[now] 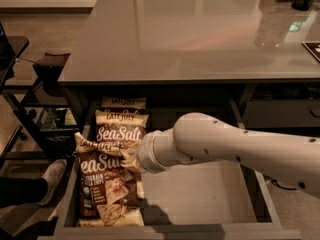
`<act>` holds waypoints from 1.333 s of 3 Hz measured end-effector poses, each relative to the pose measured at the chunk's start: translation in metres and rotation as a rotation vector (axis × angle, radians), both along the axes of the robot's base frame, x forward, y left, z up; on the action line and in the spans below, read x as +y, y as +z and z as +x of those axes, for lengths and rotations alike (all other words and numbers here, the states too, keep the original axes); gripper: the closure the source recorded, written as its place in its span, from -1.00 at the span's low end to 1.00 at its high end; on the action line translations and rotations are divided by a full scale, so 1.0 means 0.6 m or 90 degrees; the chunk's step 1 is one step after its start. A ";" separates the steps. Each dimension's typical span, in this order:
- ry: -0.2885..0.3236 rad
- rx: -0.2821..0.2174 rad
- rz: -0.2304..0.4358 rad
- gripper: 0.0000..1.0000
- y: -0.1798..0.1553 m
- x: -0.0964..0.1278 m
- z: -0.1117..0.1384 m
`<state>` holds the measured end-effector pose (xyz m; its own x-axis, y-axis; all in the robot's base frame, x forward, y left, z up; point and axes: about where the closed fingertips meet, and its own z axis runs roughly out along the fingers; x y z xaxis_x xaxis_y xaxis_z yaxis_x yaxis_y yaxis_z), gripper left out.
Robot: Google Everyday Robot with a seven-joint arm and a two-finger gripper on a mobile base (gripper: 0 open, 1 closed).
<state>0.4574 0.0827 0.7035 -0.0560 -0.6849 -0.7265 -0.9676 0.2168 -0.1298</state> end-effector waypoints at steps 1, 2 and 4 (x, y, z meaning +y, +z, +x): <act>0.016 -0.021 0.056 1.00 0.064 -0.009 -0.008; 0.006 -0.064 0.113 1.00 0.160 -0.099 0.002; -0.039 -0.133 0.141 1.00 0.288 -0.260 0.009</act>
Offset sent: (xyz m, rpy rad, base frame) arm 0.0088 -0.1661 0.1705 0.2893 -0.1834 -0.0555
